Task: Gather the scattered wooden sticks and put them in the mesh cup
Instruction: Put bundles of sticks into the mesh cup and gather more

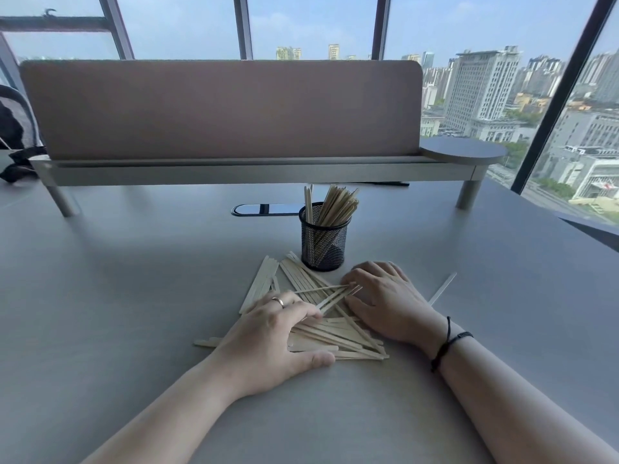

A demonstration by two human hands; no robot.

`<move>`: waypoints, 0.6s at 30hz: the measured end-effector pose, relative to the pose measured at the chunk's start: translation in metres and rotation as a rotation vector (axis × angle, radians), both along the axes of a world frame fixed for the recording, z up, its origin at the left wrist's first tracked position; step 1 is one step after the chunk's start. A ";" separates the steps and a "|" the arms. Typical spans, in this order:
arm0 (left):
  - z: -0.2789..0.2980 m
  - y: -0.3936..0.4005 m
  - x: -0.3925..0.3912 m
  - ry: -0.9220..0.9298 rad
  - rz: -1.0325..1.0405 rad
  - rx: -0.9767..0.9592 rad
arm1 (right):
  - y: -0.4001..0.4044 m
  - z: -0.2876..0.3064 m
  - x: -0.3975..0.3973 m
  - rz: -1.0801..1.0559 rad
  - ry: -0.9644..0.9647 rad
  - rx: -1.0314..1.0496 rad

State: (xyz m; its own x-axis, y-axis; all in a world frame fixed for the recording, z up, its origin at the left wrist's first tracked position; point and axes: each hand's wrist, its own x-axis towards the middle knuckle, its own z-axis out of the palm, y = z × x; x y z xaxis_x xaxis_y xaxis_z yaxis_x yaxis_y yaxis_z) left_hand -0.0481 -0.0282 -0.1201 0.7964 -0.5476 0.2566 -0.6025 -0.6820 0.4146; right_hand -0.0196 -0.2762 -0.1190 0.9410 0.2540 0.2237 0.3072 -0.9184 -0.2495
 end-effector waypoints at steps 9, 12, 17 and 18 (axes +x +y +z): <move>-0.007 -0.002 0.004 -0.251 0.022 0.039 | -0.002 0.001 -0.011 -0.017 -0.026 0.161; -0.008 -0.003 0.006 -0.330 0.005 0.064 | 0.001 0.003 -0.013 -0.020 -0.021 0.202; -0.004 -0.003 0.005 -0.328 -0.029 0.146 | 0.005 0.003 -0.017 -0.017 -0.032 0.307; -0.004 -0.003 0.005 -0.318 -0.024 0.135 | 0.006 0.003 -0.018 -0.016 -0.044 0.346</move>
State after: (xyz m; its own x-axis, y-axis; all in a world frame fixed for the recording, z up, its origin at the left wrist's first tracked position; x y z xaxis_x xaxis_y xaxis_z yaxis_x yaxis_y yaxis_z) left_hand -0.0432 -0.0316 -0.1238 0.6746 -0.6110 0.4141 -0.7037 -0.7018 0.1107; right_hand -0.0376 -0.2701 -0.1164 0.9317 0.1415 0.3346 0.3112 -0.7861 -0.5340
